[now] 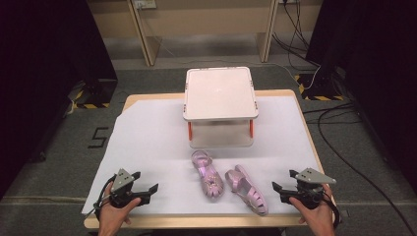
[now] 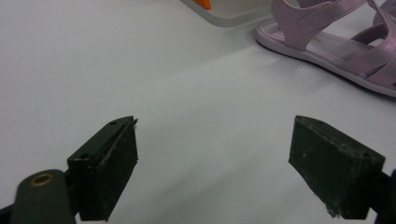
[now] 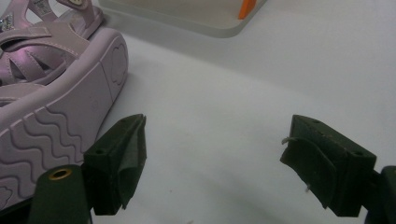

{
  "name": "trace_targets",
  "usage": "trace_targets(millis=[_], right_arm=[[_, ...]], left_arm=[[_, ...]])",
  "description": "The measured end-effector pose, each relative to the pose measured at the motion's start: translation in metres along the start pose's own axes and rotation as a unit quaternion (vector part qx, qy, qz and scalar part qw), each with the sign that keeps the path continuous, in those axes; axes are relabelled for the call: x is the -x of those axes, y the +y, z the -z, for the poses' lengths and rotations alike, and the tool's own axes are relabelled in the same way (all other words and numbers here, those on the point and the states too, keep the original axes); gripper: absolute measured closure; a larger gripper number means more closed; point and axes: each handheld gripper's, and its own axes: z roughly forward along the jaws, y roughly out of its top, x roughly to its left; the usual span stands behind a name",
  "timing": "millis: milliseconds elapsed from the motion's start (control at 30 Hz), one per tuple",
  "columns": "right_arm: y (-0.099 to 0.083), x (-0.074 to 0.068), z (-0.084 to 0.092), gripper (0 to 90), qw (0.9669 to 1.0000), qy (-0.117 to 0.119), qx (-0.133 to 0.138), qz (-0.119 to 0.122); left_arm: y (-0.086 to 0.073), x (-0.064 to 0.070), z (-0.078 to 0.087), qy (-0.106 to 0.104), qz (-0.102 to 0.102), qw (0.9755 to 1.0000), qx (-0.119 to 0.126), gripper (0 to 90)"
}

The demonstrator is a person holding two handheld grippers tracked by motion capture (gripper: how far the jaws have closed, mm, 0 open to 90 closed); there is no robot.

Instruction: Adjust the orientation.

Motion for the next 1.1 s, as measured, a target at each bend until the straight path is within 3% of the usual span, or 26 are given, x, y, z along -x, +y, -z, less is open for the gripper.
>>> trace_targets(millis=[67, 233, 267, 400, 467, 500, 533, 567, 600, 700, 833, 867, 900, 1000, 1033, 1100], right_arm=[[0.0, 0.0, 0.0, 21.1, 1.0, 0.004, -0.001, 0.001], [0.0, -0.001, 0.0, 21.4, 1.0, 0.002, 0.003, 0.003], [0.0, -0.001, 0.0, 21.5, 1.0, 0.002, 0.003, 0.004], [0.0, 0.0, -0.002, 21.8, 1.0, 0.002, 0.001, 0.004], [0.0, 0.0, -0.001, 22.0, 1.0, 0.003, 0.001, 0.005], [0.0, 0.0, -0.001, 22.0, 1.0, 0.003, 0.001, 0.005], [0.0, 0.0, -0.001, 22.0, 1.0, 0.004, 0.003, 0.001], [0.0, 0.0, -0.001, 22.0, 1.0, 0.005, 0.003, 0.002], [0.0, 0.001, -0.002, 22.0, 1.0, 0.006, 0.003, 0.004], [0.0, 0.001, -0.002, 22.1, 1.0, 0.006, 0.001, 0.004], [0.0, 0.0, -0.001, 22.2, 0.9999, 0.009, 0.003, 0.002], [0.0, 0.0, -0.001, 22.3, 1.0, 0.009, 0.003, 0.001], [0.0, 0.001, -0.002, 22.3, 0.9999, 0.01, 0.003, 0.002], [0.0, 0.001, -0.002, 22.3, 1.0, 0.01, 0.0, 0.001], [0.0, 0.001, -0.002, 22.3, 1.0, 0.01, 0.001, 0.002], [-0.001, 0.001, -0.003, 22.3, 0.9999, 0.013, 0.0, 0.001]], left_arm=[[0.0, 0.0, 0.0, 0.0, 0.0, 1.0, 0.0, 14.9], [0.005, 0.003, -0.002, -0.025, -0.009, 0.9994, 0.021, 15.0], [0.01, 0.007, -0.004, -0.042, -0.027, 0.9981, 0.037, 15.0], [0.022, 0.016, -0.016, -0.077, -0.072, 0.9936, 0.039, 15.3], [0.028, 0.02, -0.024, -0.091, -0.089, 0.9913, 0.034, 16.9], [0.028, 0.02, -0.024, -0.091, -0.089, 0.9913, 0.034, 18.2], [0.035, 0.024, -0.032, -0.103, -0.098, 0.9894, 0.03, 19.0], [0.035, 0.024, -0.032, -0.103, -0.098, 0.9894, 0.03, 19.8], [0.041, 0.029, -0.039, -0.114, -0.105, 0.9874, 0.032, 20.7], [0.052, 0.035, -0.052, -0.126, -0.116, 0.9847, 0.032, 23.7], [0.065, 0.044, -0.066, -0.147, -0.149, 0.9774, 0.029, 28.9], [0.065, 0.044, -0.066, -0.147, -0.149, 0.9774, 0.029, 31.8], [0.07, 0.047, -0.072, -0.167, -0.164, 0.972, 0.026, 33.9], [0.075, 0.051, -0.081, -0.181, -0.177, 0.9673, 0.021, 38.5], [0.075, 0.051, -0.081, -0.181, -0.177, 0.9673, 0.021, 38.7], [0.078, 0.053, -0.086, -0.185, -0.191, 0.9639, 0.02, 42.4]])
